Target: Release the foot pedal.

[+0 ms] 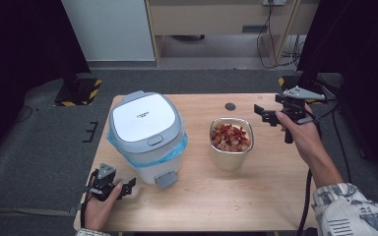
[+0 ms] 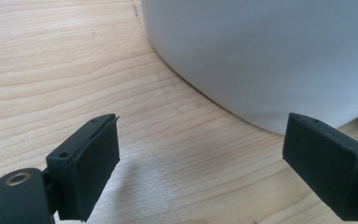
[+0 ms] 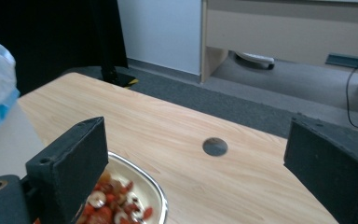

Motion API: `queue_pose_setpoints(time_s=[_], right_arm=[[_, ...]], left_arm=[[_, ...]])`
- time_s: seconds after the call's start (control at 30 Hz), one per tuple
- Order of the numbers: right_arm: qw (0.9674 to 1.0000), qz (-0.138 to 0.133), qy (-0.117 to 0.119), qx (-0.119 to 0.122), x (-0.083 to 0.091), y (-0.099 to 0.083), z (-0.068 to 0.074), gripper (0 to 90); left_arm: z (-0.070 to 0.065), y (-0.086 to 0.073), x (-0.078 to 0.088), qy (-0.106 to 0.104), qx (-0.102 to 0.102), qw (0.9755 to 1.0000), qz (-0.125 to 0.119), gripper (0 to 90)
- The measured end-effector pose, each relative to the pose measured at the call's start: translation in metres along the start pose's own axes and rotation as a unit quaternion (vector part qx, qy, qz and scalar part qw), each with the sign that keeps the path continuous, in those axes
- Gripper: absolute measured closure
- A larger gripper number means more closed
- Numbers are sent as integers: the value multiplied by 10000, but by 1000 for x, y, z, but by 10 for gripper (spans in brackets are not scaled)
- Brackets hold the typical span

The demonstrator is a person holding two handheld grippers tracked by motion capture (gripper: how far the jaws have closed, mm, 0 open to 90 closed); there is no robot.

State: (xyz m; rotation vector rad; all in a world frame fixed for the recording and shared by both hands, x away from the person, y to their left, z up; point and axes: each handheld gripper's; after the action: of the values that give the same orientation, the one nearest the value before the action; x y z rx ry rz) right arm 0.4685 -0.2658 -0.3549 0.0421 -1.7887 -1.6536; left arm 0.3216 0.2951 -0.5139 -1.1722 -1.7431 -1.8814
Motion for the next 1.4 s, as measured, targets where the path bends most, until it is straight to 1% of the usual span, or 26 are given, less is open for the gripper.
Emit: queue_pose_setpoints(time_s=[0.03, 0.07, 0.1, 0.23, 0.27, 0.3, 0.4, 0.53, 0.57, 0.6, 0.63, 0.73, 0.77, 0.83, 0.87, 0.9, 0.97, 1.0, 1.03, 1.07, 1.1, 1.17, 1.23, 1.27, 1.37, 1.4], right_arm=[[10000, 8, -21, -22, 0, -2, -1, 67], [10000, 40, -47, -41, 2, -9, -5, 68], [10000, 40, -47, -41, 2, -9, -5, 68], [9998, 96, -125, -103, 5, -22, -11, 73], [9997, 148, -159, -122, 6, -30, -13, 73], [9997, 148, -159, -122, 6, -30, -13, 73], [9995, 175, -189, -154, 8, -40, -16, 74], [9992, 252, -228, -225, 12, -57, -21, 76], [9989, 314, -281, -201, 13, -66, -23, 77], [9988, 332, -255, -252, 14, -70, -24, 77], [9988, 332, -255, -252, 14, -70, -24, 77], [9983, 402, -286, -319, 14, -83, -26, 78], [9979, 460, -303, -351, 13, -91, -26, 78], [9976, 496, -310, -367, 13, -94, -26, 78], [9970, 587, -322, -391, 11, -103, -25, 79], [9970, 587, -322, -391, 11, -103, -25, 79], [9963, 660, -331, -429, 9, -110, -25, 81], [9956, 754, -324, -459, 7, -117, -24, 83], [9956, 754, -324, -459, 7, -117, -24, 83], [9948, 852, -329, -461, 3, -123, -23, 86], [9948, 852, -329, -461, 3, -123, -23, 86], [9936, 960, -310, -501, -1, -128, -23, 86], [9925, 1044, -309, -548, -6, -132, -22, 86], [9916, 1081, -318, -641, -12, -134, -22, 86], [9905, 1130, -395, -670, -17, -136, -23, 86], [9891, 1166, -515, -743, -23, -138, -24, 93]], left_arm=[[2, 0, 0, 17, -15, 10000, 38, 97], [3, 0, -1, 19, 48, 10000, 14, 97], [3, 0, -1, 19, 48, 10000, 14, 98], [5, -1, -3, 7, 51, 10000, 62, 98], [7, -1, -4, 21, 48, 10000, 75, 98], [7, -1, -4, 21, 48, 10000, 75, 98], [9, -1, -5, 13, 86, 9999, 111, 98], [10, -1, -6, 24, 112, 9999, 125, 98], [10, -2, -6, 38, 104, 9999, 123, 99], [10, -2, -6, 38, 104, 9999, 123, 101], [11, -2, -6, 51, 117, 9999, 110, 101], [11, -2, -6, 69, 129, 9998, 122, 104], [11, -2, -7, 67, 104, 9998, 143, 105], [11, -2, -8, 67, 92, 9998, 156, 105], [10, -2, -8, 62, 77, 9998, 176, 105], [10, -2, -9, 68, 65, 9998, 186, 105], [10, -2, -10, 70, 56, 9998, 203, 106], [11, -2, -11, 79, 50, 9997, 216, 106], [12, -2, -11, 92, 50, 9997, 227, 106], [13, -1, -13, 97, 69, 9996, 246, 106], [13, -1, -13, 97, 69, 9996, 246, 106], [15, -1, -15, 107, 72, 9996, 260, 106], [17, 0, -18, 131, 50, 9994, 311, 106], [19, 1, -22, 177, 15, 9993, 318, 101], [22, 3, -24, 220, -41, 9993, 302, 101], [23, 4, -26, 246, -68, 9993, 290, 101]])
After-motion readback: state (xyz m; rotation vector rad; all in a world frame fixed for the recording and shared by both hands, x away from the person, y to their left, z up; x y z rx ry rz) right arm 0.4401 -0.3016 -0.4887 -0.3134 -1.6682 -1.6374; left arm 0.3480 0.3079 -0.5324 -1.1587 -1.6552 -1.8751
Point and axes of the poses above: each handheld gripper's, and its own axes: x roughly backward along the jaws, y roughly out of its top, z roughly to its left, and after that the axes turned 6 degrees about z, right-handed
